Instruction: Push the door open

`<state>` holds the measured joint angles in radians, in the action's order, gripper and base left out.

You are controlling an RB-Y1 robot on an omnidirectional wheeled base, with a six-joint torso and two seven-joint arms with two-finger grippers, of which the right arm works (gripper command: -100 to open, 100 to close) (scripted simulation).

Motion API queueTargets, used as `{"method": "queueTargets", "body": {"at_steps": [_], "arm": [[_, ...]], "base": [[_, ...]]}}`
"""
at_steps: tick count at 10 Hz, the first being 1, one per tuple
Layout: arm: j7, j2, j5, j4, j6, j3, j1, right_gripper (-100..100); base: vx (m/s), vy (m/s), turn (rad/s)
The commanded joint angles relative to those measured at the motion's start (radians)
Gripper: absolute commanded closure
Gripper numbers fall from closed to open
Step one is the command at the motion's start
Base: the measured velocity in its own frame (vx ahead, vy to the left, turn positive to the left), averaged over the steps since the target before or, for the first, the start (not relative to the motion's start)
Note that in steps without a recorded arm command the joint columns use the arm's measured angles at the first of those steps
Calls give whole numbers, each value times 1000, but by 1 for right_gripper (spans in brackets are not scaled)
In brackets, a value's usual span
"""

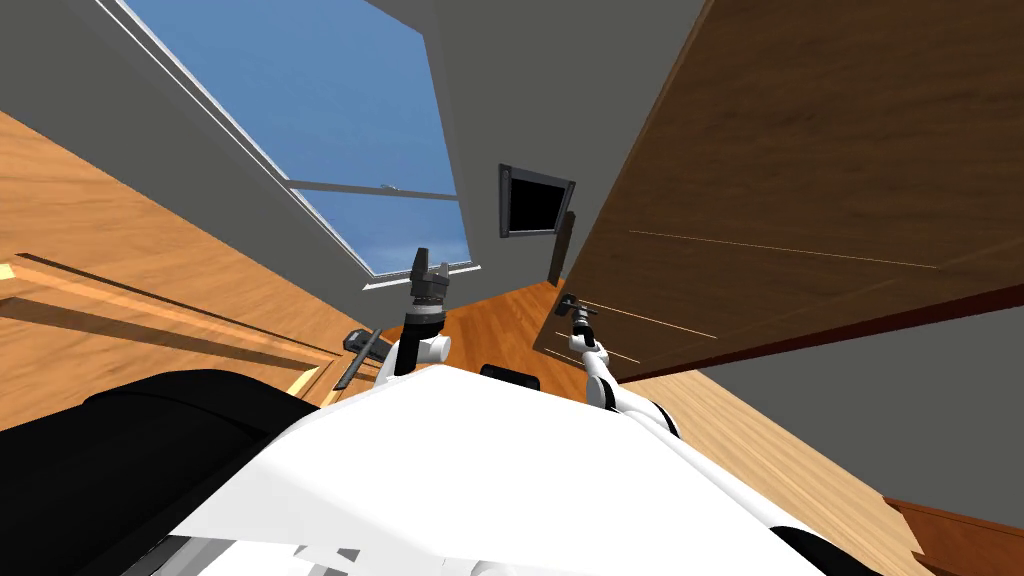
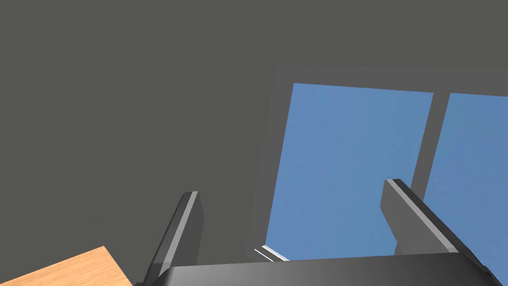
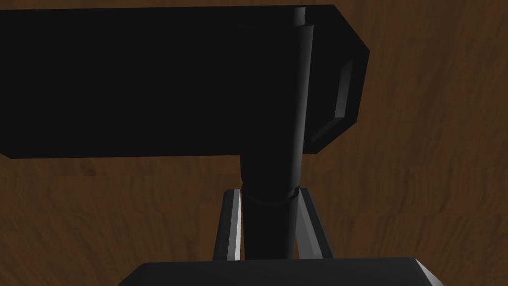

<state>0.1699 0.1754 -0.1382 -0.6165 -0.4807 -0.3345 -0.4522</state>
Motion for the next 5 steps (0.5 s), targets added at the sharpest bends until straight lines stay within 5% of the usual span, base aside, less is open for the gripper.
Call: {"method": "queueTargets", "body": {"at_steps": [1, 5], "arm": [[-7, 9, 7, -25, 16, -18, 3, 100], [-22, 24, 21, -26, 17, -53, 10, 100]], "base": [[203, 120, -74], [175, 96, -63]]}}
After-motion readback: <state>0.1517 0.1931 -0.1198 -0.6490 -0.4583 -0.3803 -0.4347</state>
